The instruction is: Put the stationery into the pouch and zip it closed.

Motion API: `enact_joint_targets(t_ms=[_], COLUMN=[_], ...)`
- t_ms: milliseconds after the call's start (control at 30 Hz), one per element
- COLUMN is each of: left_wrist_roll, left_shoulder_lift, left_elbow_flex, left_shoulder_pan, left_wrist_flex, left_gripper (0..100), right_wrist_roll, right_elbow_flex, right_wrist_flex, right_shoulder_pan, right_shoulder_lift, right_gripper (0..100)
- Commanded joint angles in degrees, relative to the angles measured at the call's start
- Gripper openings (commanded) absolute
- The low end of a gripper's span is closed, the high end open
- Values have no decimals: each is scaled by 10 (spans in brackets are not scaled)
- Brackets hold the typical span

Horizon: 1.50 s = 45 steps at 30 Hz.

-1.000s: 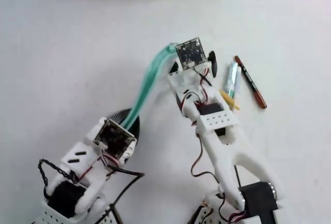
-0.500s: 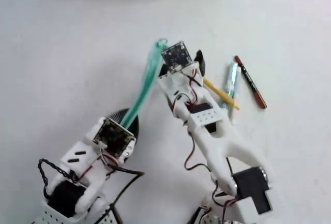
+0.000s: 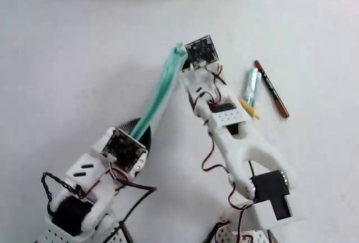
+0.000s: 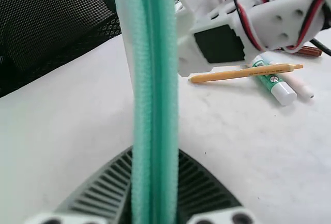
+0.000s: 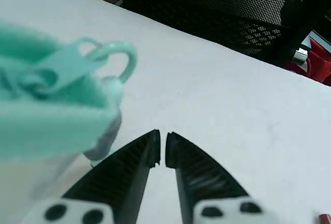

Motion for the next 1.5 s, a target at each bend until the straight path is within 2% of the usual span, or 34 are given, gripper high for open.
enact_joint_targets(t_ms=[0, 167, 433, 567, 633, 767, 833, 933, 1100, 1267, 1467], left_wrist_roll=[-7, -8, -26, -79, -90, -92, -101, -149, -142, -140, -137], left_shoulder_lift=[1, 1, 1, 1, 1, 1, 1, 1, 1, 1, 1], left_elbow_flex=[-15, -15, -15, -16, -17, -18, -19, -18, -25, -39, -74], left_shoulder_pan=[-3, -3, 2, 55, 80, 83, 87, 109, 110, 113, 109], left_wrist_flex=[2, 2, 4, 35, 48, 52, 62, 74, 76, 117, 153], left_gripper=[24, 24, 24, 24, 24, 24, 24, 24, 25, 25, 26], right_wrist_roll=[3, -58, -66, -71, -101, -96, -65, -20, 72, 101, 232], right_elbow_flex=[-15, 49, 139, 140, 139, 128, 105, 54, -4, -62, -142], right_wrist_flex=[-13, -13, -13, -13, -10, -2, 58, 206, 381, 533, 743], right_shoulder_pan=[28, 50, 53, 81, 106, 124, 118, 93, 72, 50, 0], right_shoulder_lift=[-58, -160, -269, -305, -325, -368, -394, -430, -465, -492, -528], right_gripper=[19, 19, 25, 25, 25, 25, 24, 24, 20, 23, 20])
